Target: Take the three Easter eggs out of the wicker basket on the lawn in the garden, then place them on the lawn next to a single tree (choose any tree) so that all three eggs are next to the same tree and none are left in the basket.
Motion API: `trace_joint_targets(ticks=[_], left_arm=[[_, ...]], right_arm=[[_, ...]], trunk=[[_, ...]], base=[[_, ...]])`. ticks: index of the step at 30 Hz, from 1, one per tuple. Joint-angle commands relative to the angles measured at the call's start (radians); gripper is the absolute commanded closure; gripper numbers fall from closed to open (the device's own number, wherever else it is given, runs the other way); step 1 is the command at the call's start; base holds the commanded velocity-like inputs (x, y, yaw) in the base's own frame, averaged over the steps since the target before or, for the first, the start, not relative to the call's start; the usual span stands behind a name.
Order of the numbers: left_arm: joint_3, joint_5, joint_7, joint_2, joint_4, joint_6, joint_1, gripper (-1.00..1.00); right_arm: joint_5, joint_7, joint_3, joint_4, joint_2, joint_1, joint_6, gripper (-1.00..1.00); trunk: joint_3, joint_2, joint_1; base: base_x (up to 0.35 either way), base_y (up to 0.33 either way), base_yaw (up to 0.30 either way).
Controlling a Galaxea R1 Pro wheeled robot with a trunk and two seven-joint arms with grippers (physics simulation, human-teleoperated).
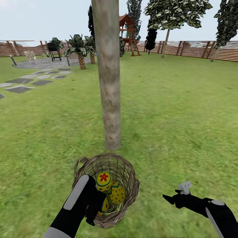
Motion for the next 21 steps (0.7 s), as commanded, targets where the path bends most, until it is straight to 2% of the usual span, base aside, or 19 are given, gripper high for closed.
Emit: trace_joint_targets(ticks=[1,2,4,15,21], left_arm=[[0.001,0.003,0.004,0.001,-0.001,0.015,-0.001,1.00],[0.003,0.003,0.004,0.001,0.000,0.015,-0.001,1.00],[0.006,0.003,0.005,0.003,0.001,0.015,-0.001,1.00],[0.017,0.003,0.006,0.009,0.039,0.014,-0.001,1.00],[0.017,0.003,0.006,0.009,0.039,0.014,-0.001,1.00]], right_arm=[[0.001,0.002,-0.001,-0.001,0.015,-0.001,0.007,-1.00],[0.002,-0.008,-0.001,-0.001,0.026,0.000,0.007,-1.00],[0.002,-0.032,-0.001,-0.001,0.031,0.000,0.007,-1.00],[0.004,-0.040,0.000,0.002,0.032,-0.001,0.006,-1.00],[-0.002,-0.038,0.000,0.002,0.032,-0.001,0.006,-1.00]], trunk=[[-0.006,-0.008,0.004],[-0.011,-0.015,0.008],[-0.020,-0.029,0.015],[-0.072,-0.106,0.058],[-0.092,-0.148,0.081]], base=[[0.000,0.000,0.000],[0.000,0.000,0.000],[0.000,0.000,0.000],[0.000,0.000,0.000],[0.000,0.000,0.000]])
